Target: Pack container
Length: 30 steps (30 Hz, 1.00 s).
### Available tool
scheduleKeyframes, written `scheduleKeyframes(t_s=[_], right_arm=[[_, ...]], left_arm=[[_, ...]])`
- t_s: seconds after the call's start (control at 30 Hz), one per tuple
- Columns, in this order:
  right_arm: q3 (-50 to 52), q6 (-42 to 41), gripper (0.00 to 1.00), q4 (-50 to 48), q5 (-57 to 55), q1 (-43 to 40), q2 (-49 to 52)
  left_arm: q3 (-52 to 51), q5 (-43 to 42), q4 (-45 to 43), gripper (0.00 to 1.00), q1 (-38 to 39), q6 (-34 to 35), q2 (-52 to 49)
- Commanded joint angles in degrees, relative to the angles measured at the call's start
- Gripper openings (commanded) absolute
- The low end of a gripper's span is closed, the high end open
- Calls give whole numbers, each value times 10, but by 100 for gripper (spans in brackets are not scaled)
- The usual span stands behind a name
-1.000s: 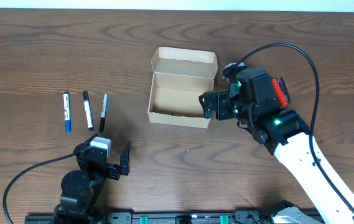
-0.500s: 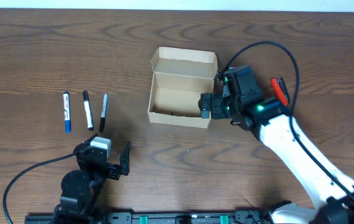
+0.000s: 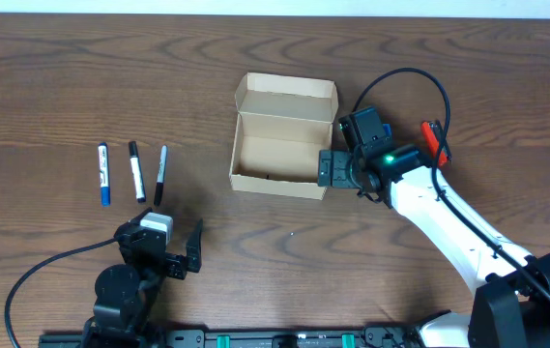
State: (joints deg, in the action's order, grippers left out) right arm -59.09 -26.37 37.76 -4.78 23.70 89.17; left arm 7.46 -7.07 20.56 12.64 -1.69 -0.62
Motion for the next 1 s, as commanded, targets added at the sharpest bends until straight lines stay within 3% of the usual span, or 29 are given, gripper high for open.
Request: scheduleKeyframes(t_s=[0.0,0.97], right_arm=[[-7,2,99,7,-30,-4,5],[-7,63,99,23,-55,-4,5]], left_arm=[[-12,7,2,95,1,2,4],[-12,7,2,95,1,2,4]])
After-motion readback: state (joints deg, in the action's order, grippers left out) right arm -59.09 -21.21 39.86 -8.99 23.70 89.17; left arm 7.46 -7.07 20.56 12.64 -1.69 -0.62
